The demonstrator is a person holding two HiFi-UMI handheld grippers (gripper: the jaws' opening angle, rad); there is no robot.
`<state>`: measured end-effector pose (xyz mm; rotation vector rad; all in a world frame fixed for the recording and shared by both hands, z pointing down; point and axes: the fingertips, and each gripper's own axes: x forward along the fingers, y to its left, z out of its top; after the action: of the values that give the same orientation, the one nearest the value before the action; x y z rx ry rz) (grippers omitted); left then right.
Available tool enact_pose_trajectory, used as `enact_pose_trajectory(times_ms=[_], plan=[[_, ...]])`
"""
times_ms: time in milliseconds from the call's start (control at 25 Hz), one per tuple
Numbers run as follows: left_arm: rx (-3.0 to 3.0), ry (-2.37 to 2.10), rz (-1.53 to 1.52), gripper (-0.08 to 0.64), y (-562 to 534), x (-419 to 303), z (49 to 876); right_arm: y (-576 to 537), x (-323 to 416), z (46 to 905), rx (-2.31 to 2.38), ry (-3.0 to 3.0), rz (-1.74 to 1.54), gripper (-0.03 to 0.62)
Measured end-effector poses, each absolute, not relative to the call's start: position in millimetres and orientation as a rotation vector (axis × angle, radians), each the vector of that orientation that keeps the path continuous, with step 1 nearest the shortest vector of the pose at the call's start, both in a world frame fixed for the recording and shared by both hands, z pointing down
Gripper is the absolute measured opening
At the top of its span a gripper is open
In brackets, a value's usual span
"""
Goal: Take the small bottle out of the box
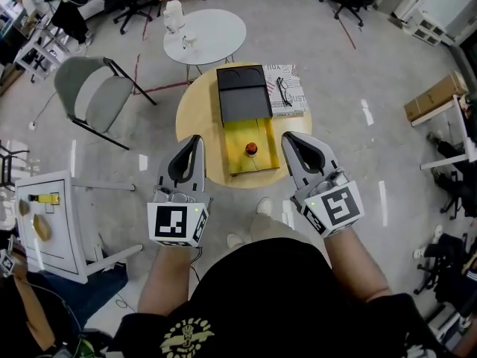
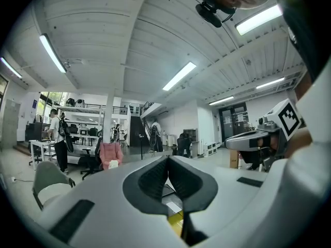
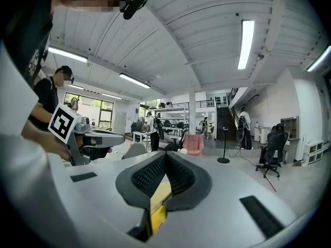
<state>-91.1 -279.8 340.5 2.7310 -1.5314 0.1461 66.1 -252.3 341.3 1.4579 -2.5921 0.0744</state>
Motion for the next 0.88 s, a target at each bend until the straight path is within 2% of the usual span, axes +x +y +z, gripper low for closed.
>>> enact_pose_trajectory(times_ms=[880], plan=[[2.718,-1.488,0.268,0.015,-322.8,-72.9,417.8,-300.7,68.1,441.0,1.339,-2.542,0.188,0.014]])
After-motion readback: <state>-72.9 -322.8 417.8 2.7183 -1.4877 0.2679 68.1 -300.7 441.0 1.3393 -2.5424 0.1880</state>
